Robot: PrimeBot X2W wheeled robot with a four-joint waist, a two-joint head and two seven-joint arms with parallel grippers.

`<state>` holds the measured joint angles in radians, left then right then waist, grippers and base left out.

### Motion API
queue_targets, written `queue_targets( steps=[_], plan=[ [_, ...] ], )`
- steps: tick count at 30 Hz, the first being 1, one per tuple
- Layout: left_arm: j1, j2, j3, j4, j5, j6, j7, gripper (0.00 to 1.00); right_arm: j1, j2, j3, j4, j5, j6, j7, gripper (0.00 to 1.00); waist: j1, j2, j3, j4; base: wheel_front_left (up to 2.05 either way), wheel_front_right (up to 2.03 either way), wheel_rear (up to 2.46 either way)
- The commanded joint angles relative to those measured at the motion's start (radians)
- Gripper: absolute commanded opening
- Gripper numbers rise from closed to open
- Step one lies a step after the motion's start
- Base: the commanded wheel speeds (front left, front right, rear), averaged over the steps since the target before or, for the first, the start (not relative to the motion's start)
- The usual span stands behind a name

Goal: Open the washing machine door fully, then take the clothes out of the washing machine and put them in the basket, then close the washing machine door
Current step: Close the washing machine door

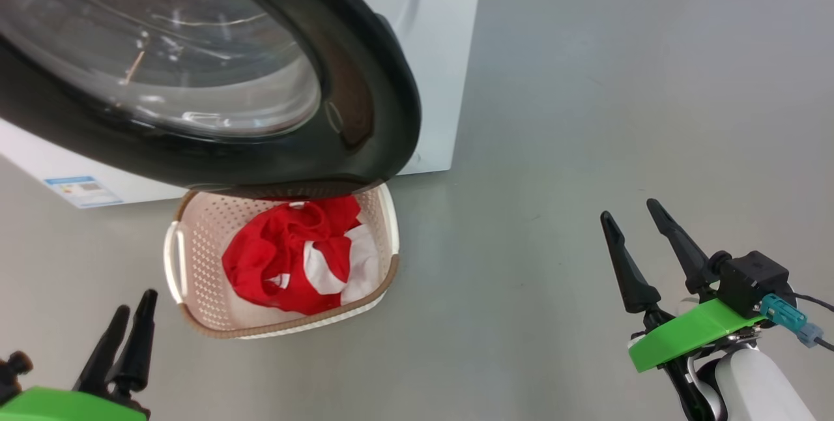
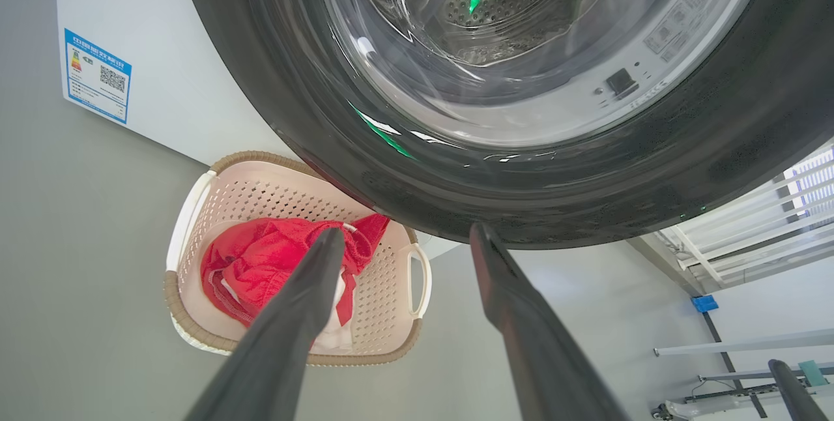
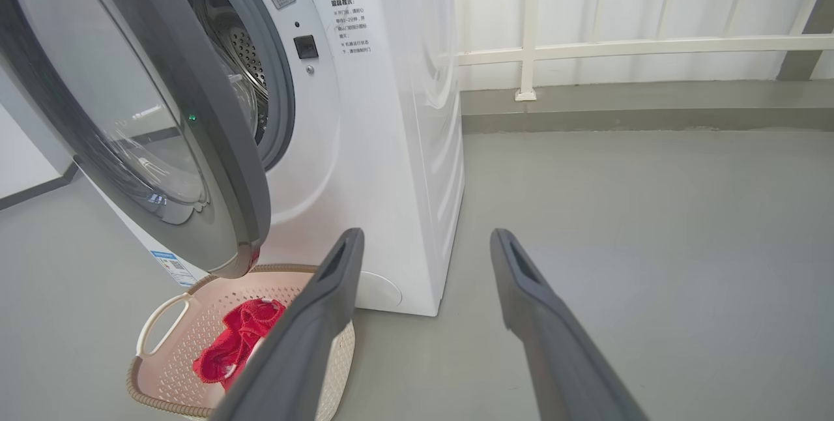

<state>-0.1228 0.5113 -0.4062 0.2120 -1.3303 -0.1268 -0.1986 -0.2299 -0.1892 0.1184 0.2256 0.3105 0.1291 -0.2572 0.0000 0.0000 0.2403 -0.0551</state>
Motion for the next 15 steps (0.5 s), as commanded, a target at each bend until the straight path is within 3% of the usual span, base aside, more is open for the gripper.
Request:
queue_targets(
  steps=[1,6,15],
  plan=[
    [-0.011,0.053,0.021,0.003,0.029,-0.004,-0.032,1.00,0.011,0.001,0.019,-0.026,0.008,0.002,-0.005,1.00,0.0000,0.0000,-0.001,-0.016,0.00,0.00,0.00],
    [-0.006,0.052,0.036,0.038,0.117,-0.004,-0.062,1.00,0.019,0.005,0.011,-0.027,0.007,0.002,-0.005,1.00,0.0000,0.0000,-0.009,-0.038,0.00,0.00,0.00],
    [0.068,-0.107,0.308,-0.006,0.460,-0.004,-0.063,1.00,0.031,0.010,0.008,-0.031,0.005,0.002,-0.005,1.00,0.0000,0.0000,-0.027,-0.056,0.00,0.00,0.00]
  ],
)
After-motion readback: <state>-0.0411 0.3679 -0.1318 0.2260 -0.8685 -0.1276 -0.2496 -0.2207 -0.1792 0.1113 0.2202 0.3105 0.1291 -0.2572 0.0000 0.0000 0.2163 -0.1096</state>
